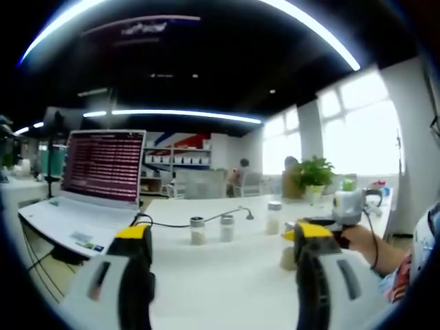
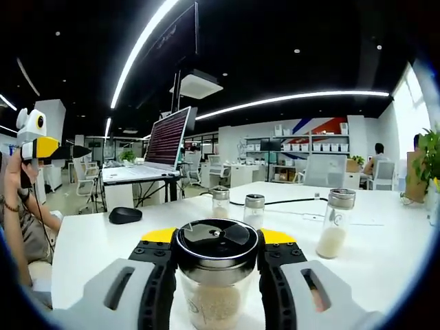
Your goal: Rotate the seasoning bottle until the label or dispensing opening points toward the visible target arrow and the bottle remains upright within the marked orientation range
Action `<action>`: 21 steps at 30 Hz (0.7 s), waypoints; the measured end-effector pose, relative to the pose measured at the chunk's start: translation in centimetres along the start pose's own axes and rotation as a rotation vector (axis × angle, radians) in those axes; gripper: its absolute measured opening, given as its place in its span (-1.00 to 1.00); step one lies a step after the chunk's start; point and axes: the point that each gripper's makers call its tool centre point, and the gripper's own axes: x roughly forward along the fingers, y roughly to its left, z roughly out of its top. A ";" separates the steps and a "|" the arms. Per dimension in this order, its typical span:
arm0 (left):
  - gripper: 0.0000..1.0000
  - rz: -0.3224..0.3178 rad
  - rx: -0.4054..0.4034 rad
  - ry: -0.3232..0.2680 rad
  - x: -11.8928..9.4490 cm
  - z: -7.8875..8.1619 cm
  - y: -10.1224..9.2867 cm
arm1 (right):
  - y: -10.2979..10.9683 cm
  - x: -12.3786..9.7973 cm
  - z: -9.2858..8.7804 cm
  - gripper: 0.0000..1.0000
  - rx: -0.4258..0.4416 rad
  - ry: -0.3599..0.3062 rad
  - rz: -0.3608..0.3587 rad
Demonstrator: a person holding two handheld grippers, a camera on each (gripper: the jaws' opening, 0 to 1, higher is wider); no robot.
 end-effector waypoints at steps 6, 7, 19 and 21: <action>0.80 0.012 -0.006 -0.003 -0.1 0.1 0.4 | -0.6 -0.8 1.1 0.29 -0.018 -0.015 -0.025; 0.80 0.011 -0.006 -0.001 0.0 0.1 0.4 | -0.5 -0.8 1.1 0.30 -0.019 -0.011 -0.026; 0.80 0.001 -0.004 0.005 0.3 -0.1 0.0 | -1.8 -2.7 1.6 0.34 -0.001 -0.006 -0.032; 0.80 0.004 -0.002 0.006 0.3 -0.1 0.0 | -2.0 -3.1 1.8 0.35 0.026 -0.008 -0.037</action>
